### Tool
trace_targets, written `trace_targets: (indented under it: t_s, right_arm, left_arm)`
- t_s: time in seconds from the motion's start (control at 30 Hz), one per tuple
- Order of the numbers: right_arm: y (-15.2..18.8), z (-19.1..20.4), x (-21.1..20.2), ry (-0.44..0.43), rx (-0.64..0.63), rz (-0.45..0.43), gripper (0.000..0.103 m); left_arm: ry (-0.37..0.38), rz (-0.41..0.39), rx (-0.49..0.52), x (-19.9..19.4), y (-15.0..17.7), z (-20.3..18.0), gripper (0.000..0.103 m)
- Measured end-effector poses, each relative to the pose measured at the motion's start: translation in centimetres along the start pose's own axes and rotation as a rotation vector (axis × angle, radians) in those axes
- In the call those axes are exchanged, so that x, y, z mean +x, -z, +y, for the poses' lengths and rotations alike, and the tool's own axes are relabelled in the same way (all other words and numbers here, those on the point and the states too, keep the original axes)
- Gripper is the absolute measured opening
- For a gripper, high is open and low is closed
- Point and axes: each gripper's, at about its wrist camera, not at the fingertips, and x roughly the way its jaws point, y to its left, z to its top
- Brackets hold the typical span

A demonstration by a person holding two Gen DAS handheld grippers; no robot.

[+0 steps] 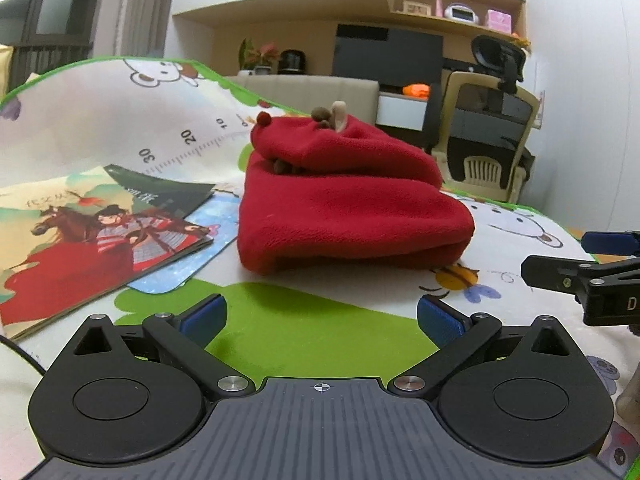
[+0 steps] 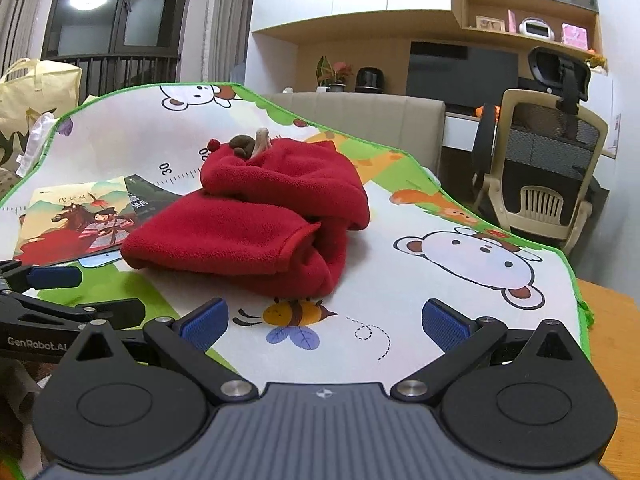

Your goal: Fold clothes

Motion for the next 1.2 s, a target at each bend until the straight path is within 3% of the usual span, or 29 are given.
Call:
trace_targets:
  t_s: [1.2]
  right_arm:
    - [0.25, -0.97, -0.21, 0.0, 0.058, -0.004, 0.103]
  left_arm:
    - [0.007, -0.01, -0.016, 0.01, 0.13, 0.4, 0.103]
